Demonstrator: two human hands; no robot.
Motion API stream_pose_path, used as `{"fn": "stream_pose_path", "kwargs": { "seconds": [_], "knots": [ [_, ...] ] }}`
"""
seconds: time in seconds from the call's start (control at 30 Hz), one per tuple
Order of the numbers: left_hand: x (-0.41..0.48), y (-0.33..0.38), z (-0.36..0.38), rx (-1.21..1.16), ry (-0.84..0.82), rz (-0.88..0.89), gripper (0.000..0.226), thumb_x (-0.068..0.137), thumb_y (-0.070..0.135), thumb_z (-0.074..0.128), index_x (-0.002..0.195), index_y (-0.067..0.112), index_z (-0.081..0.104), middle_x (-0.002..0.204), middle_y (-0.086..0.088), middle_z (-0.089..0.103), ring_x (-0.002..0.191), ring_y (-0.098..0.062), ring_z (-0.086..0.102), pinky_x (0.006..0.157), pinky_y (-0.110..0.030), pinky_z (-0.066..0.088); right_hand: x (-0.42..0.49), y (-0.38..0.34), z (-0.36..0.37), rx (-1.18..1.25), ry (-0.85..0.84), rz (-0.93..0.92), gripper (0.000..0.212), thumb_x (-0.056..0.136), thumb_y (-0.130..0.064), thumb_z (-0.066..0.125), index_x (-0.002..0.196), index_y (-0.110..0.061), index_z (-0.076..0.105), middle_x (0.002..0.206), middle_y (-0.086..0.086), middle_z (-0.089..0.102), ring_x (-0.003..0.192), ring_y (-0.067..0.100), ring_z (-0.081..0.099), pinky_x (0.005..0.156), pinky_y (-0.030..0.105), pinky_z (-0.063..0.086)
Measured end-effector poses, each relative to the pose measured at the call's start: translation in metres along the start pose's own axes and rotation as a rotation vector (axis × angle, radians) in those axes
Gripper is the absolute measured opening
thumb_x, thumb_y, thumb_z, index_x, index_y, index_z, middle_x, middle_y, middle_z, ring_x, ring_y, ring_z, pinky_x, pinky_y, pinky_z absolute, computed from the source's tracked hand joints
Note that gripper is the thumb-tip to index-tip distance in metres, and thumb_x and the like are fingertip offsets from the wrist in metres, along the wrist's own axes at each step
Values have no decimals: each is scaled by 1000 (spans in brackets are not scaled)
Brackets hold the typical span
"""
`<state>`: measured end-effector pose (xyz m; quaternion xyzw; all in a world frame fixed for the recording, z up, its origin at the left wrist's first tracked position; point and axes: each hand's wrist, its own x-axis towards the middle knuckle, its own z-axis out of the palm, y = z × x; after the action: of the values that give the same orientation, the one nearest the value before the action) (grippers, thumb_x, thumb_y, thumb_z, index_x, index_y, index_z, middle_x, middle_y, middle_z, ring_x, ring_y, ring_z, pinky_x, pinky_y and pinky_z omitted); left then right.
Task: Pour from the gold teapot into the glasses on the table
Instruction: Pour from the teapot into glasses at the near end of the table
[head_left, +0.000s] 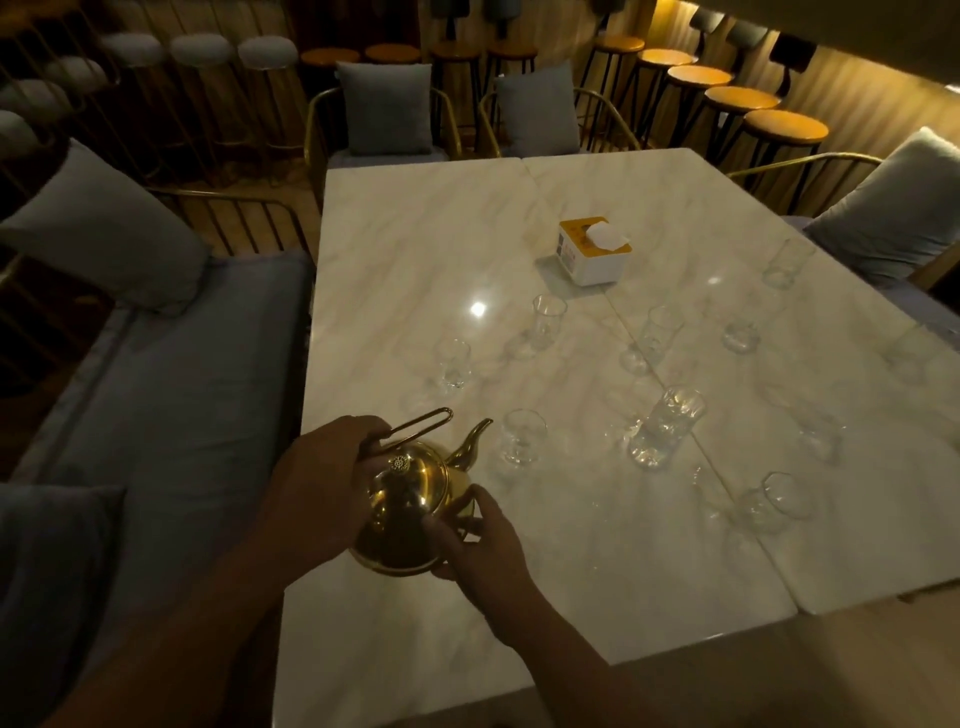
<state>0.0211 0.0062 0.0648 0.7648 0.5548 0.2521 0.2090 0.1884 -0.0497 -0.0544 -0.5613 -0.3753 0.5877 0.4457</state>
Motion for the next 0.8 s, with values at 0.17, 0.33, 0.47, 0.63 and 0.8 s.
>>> {"fn": "stream_pose_path", "kwargs": {
  "seconds": [0.17,0.33,0.47,0.63,0.8],
  "knots": [
    [-23,-16,-18,-6,-50,30,31,89,4,64,119,8,62,100,5,60,92,-8,55,75,-8,37,-21,10,28,13,8,44,47,80,-44,79,108,-61,45,120,-5,57,109,22,65,80,40,64],
    [-44,-37,-24,-36,-131,43,29,90,8,63,119,12,62,97,8,58,90,-6,55,83,-18,43,-41,29,54,71,71,114,65,63,-57,85,115,-55,46,124,1,58,108,25,68,80,42,64],
    [-57,-46,-24,-42,-160,114,25,90,8,63,114,14,63,95,11,58,83,-1,54,81,-19,44,-54,42,66,61,155,101,91,46,-74,83,125,-52,45,128,1,57,115,24,63,90,46,60],
    [-68,-47,-18,-61,-212,176,23,90,9,62,111,17,63,96,9,62,86,-5,57,83,-22,47,-70,58,69,146,209,141,105,44,-69,88,136,-45,45,133,8,55,117,28,63,90,46,60],
    [-69,-38,-11,-27,-269,190,30,92,16,60,122,16,60,110,1,65,98,-13,58,92,-31,50,-81,69,63,222,230,176,92,65,-47,89,144,-36,44,135,11,54,115,28,62,88,43,61]
  ]
}}
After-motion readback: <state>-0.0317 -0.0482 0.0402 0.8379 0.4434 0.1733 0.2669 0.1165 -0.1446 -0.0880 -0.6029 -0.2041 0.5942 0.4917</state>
